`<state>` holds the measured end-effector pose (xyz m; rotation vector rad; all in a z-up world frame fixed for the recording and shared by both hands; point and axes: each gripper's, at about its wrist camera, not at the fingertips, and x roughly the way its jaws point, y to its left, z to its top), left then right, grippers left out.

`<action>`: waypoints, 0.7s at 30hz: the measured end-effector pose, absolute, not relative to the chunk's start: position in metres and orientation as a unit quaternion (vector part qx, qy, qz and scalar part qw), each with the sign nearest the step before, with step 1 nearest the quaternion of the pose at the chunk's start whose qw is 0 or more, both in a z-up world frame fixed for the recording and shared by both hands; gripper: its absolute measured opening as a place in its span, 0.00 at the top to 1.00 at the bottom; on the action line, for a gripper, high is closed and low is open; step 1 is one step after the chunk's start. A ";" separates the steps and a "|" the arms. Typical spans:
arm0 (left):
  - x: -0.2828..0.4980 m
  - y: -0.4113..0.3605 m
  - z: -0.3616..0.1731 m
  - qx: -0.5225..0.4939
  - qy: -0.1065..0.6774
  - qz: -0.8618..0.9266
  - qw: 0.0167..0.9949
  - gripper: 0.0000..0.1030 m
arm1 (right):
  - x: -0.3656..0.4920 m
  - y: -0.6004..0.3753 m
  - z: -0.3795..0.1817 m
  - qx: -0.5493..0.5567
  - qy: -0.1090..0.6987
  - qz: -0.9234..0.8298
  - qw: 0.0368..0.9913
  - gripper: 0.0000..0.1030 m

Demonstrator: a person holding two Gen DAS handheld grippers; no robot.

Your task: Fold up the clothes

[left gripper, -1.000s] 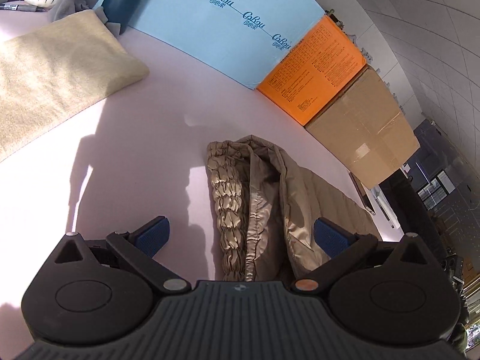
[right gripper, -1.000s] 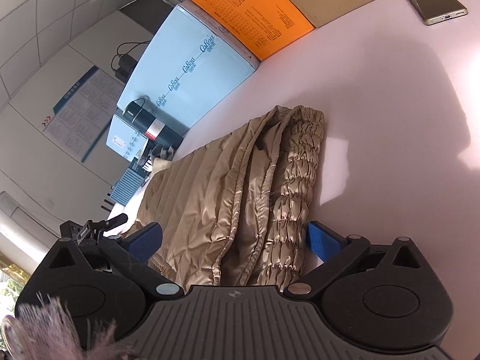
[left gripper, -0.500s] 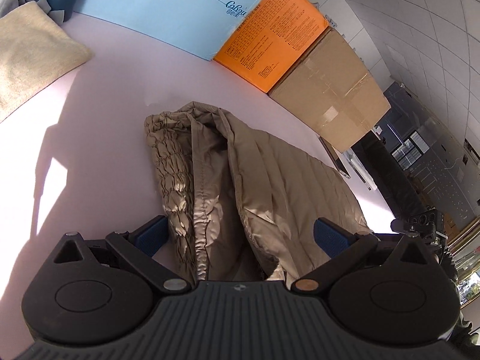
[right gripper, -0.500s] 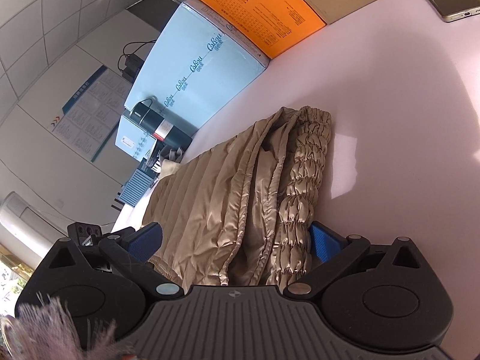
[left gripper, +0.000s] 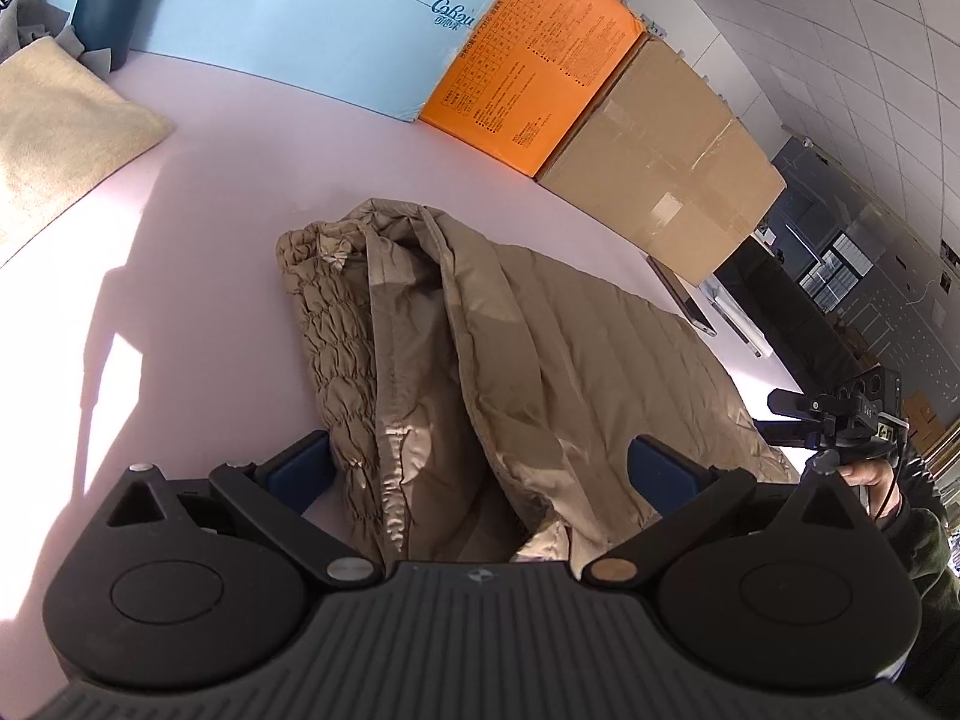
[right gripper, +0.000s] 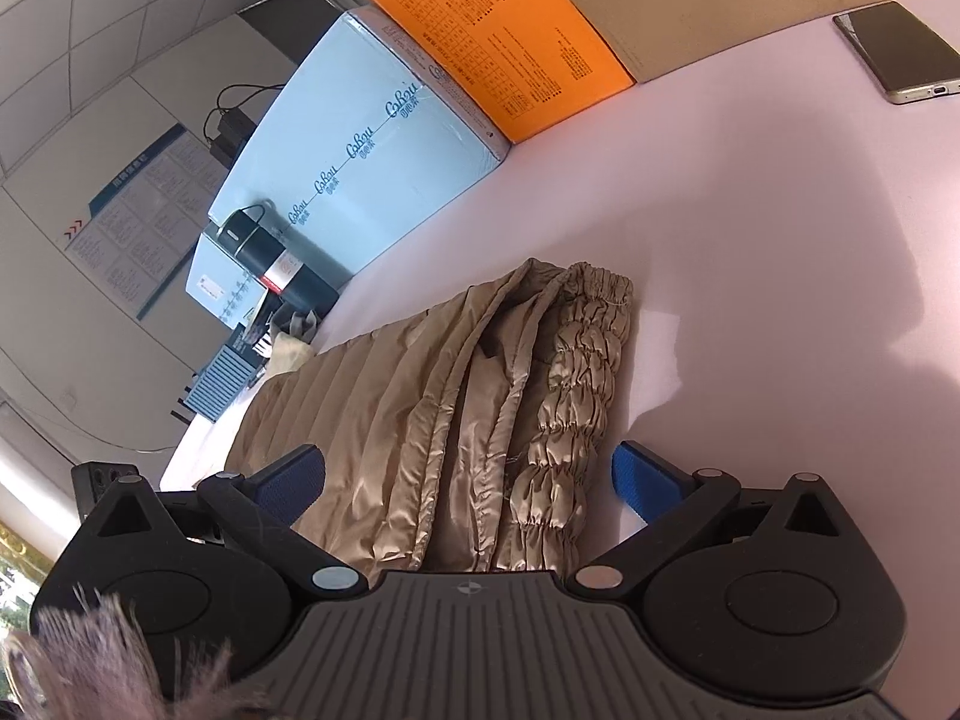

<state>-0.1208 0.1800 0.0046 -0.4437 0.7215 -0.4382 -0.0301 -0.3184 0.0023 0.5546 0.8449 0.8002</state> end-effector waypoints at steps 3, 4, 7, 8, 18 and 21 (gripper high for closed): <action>-0.121 0.178 0.005 -0.202 0.347 -0.212 0.891 0.00 | -0.031 -0.320 0.002 0.266 0.405 0.392 0.782 0.00; -0.121 0.177 0.005 -0.198 0.347 -0.212 0.892 0.00 | -0.032 -0.321 0.002 0.270 0.407 0.398 0.777 0.00; -0.121 0.173 0.007 -0.181 0.350 -0.208 0.895 0.00 | -0.037 -0.320 0.002 0.268 0.401 0.399 0.780 0.00; -0.121 0.171 0.007 -0.174 0.351 -0.206 0.897 0.00 | -0.038 -0.317 0.002 0.263 0.398 0.395 0.785 0.01; -0.145 0.135 0.010 -0.048 0.305 -0.134 0.942 0.51 | -0.048 -0.295 -0.003 0.179 0.363 0.363 0.839 0.70; -0.135 0.127 0.012 -0.027 0.307 -0.109 0.945 0.55 | -0.052 -0.285 0.001 0.140 0.347 0.358 0.856 0.70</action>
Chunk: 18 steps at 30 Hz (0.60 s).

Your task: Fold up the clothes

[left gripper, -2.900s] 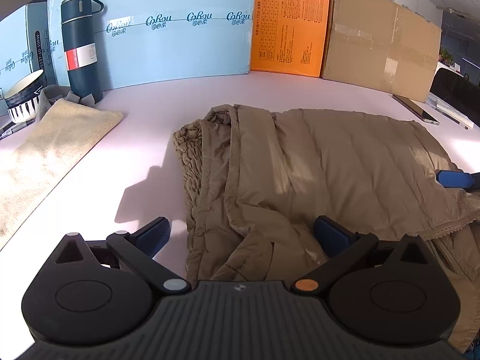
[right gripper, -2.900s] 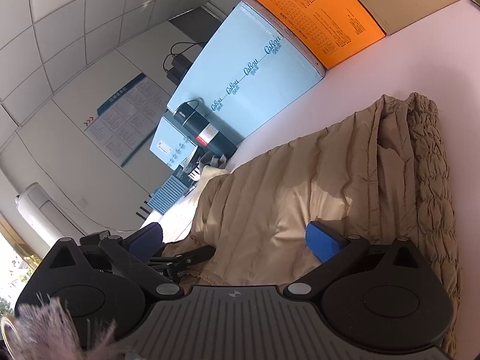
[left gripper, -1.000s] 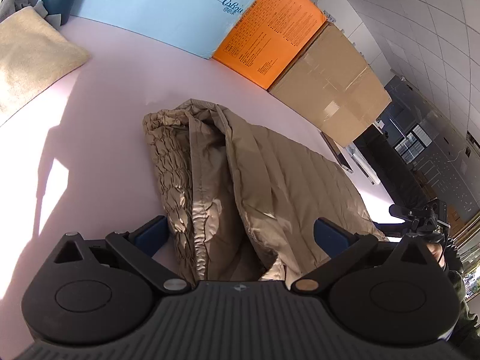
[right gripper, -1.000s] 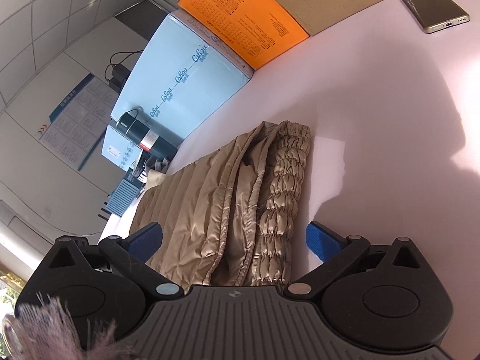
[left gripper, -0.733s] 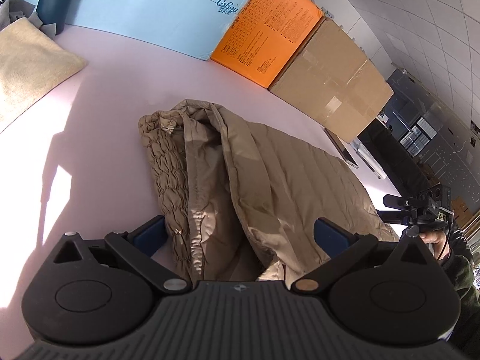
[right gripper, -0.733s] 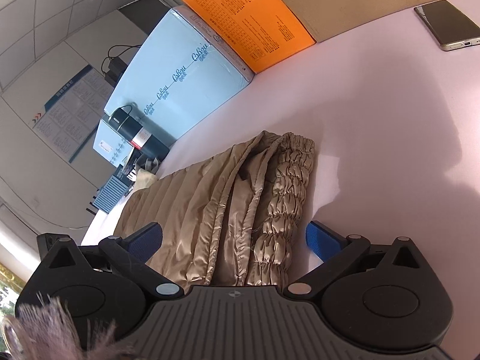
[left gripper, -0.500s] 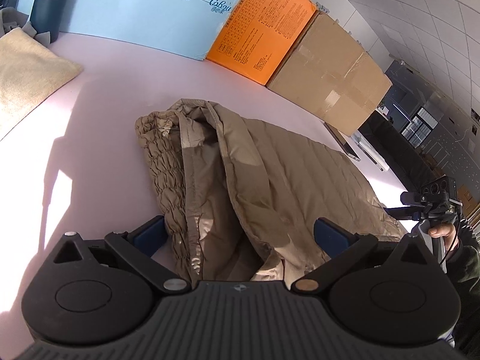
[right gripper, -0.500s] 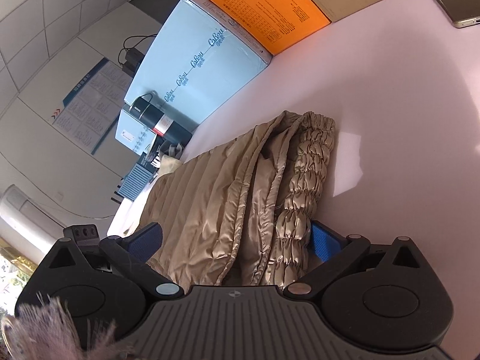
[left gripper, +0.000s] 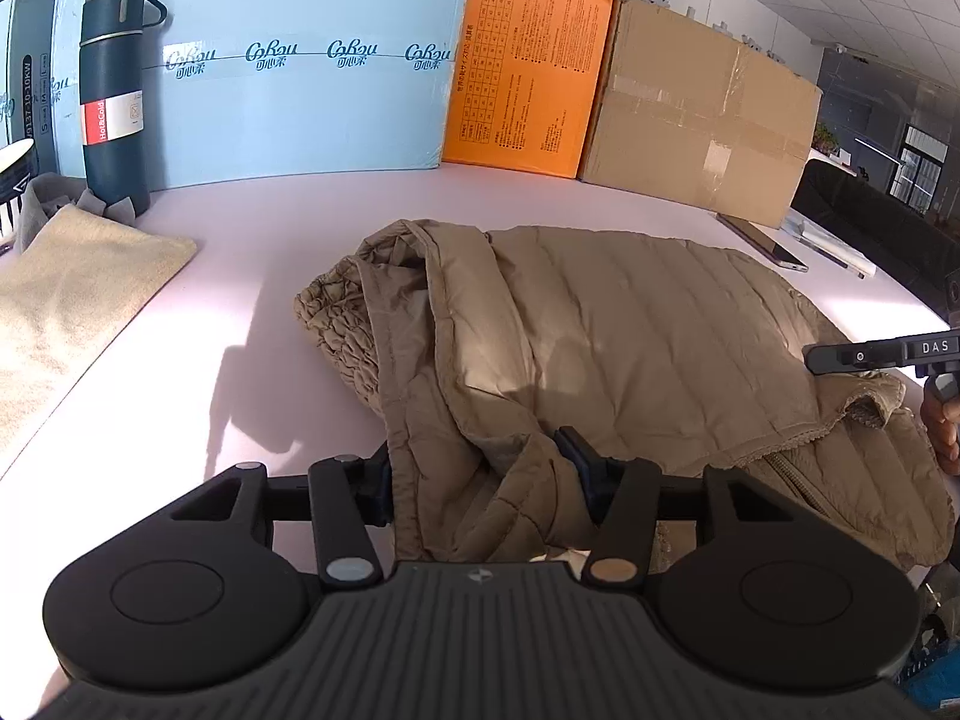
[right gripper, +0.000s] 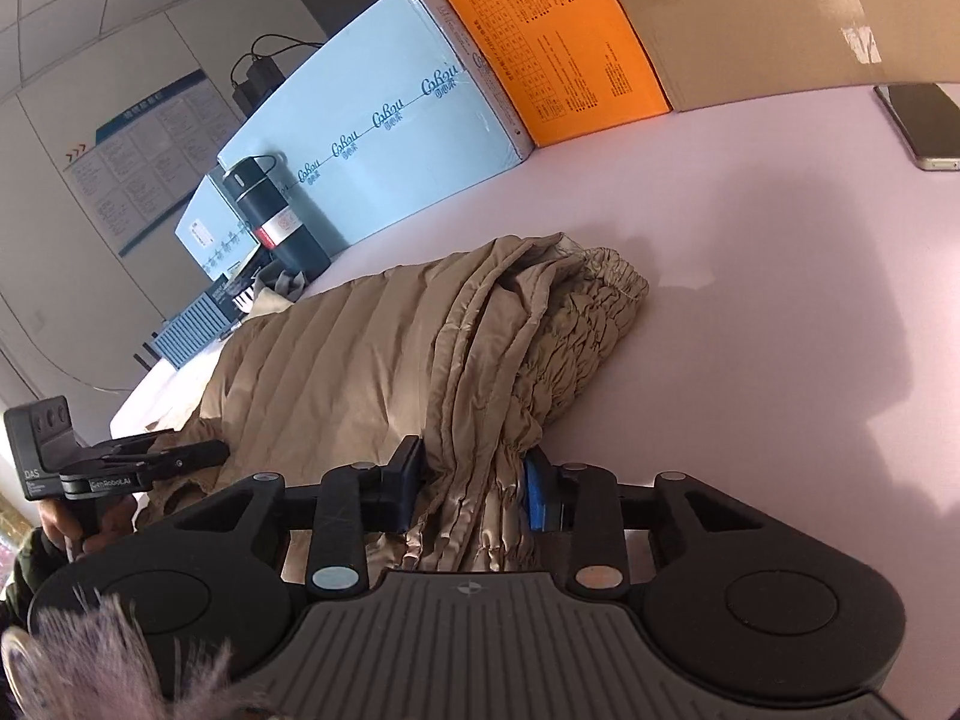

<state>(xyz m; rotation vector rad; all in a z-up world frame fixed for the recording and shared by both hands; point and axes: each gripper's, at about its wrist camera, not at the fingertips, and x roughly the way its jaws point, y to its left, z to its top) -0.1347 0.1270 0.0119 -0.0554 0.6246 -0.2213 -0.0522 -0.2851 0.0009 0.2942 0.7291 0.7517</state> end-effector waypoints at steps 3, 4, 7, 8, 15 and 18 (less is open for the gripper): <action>-0.115 0.116 0.013 -0.003 0.310 -0.075 0.948 0.56 | -0.045 -0.278 0.001 0.128 0.344 0.351 0.862 0.71; -0.107 0.113 0.014 0.002 0.312 -0.063 0.948 0.56 | -0.040 -0.276 0.001 0.130 0.345 0.348 0.862 0.71; -0.081 0.106 0.013 0.013 0.314 -0.038 0.948 0.56 | -0.022 -0.269 -0.001 0.133 0.344 0.339 0.865 0.71; -0.073 0.105 0.013 0.014 0.315 -0.032 0.948 0.56 | -0.016 -0.268 -0.002 0.136 0.344 0.336 0.866 0.71; -0.034 0.107 0.009 0.004 0.306 0.000 0.952 0.54 | 0.021 -0.261 -0.005 0.164 0.343 0.323 0.867 0.71; -0.021 0.108 0.008 -0.002 0.304 0.012 0.953 0.53 | 0.035 -0.257 -0.007 0.175 0.342 0.317 0.867 0.71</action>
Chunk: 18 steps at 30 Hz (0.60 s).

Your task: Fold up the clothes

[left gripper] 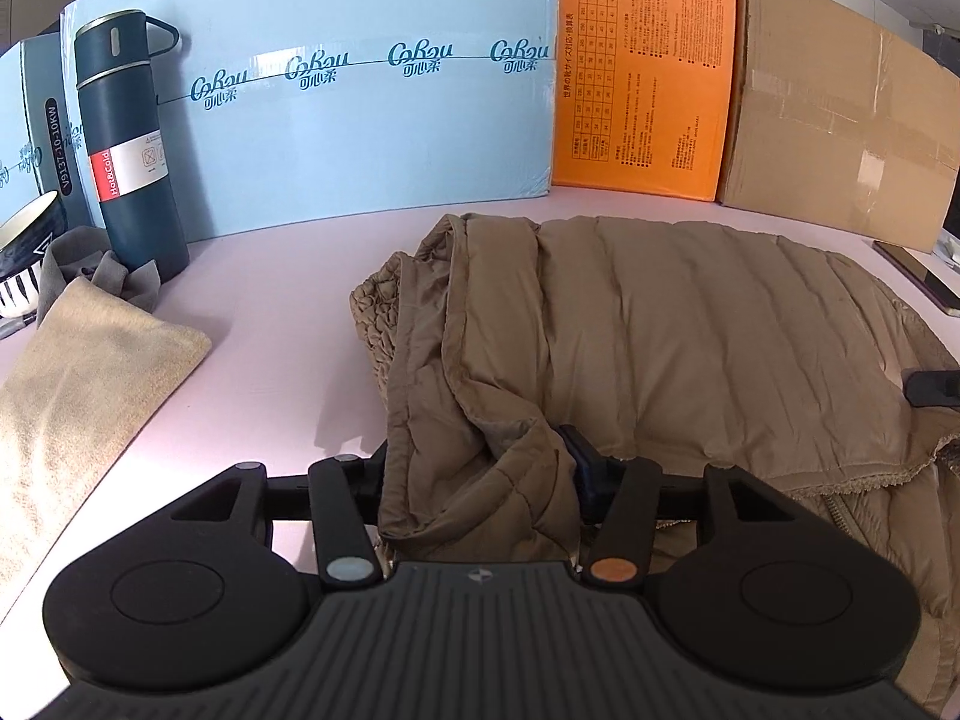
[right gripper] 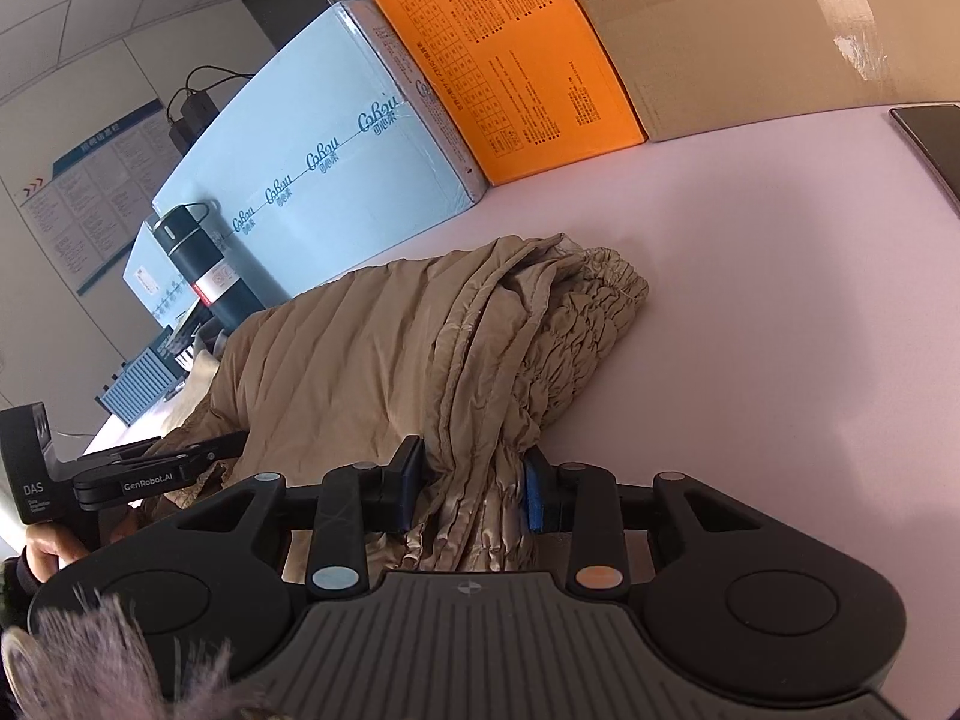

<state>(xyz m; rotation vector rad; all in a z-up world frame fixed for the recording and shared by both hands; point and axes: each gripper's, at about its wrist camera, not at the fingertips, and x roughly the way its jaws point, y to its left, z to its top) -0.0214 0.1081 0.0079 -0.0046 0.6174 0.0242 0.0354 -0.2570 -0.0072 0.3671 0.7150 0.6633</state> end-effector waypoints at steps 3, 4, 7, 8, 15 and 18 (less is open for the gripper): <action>-0.016 0.110 0.007 -0.009 0.302 0.018 0.953 0.53 | 0.047 -0.253 -0.007 0.182 0.339 0.309 0.870 0.71; -0.016 0.110 0.007 -0.012 0.301 0.019 0.954 0.54 | 0.048 -0.251 -0.007 0.182 0.337 0.306 0.872 0.71; -0.018 0.111 0.010 -0.016 0.291 0.018 0.956 0.62 | 0.048 -0.246 -0.005 0.169 0.329 0.300 0.879 0.72; -0.020 0.112 0.012 -0.017 0.286 0.018 0.958 0.66 | 0.046 -0.245 -0.004 0.163 0.324 0.299 0.883 0.73; -0.039 0.109 0.025 -0.006 0.247 0.023 0.969 0.79 | 0.023 -0.238 0.008 0.121 0.258 0.298 0.911 0.75; -0.052 0.110 0.035 -0.003 0.228 0.028 0.973 0.79 | 0.014 -0.234 0.015 0.107 0.230 0.301 0.919 0.76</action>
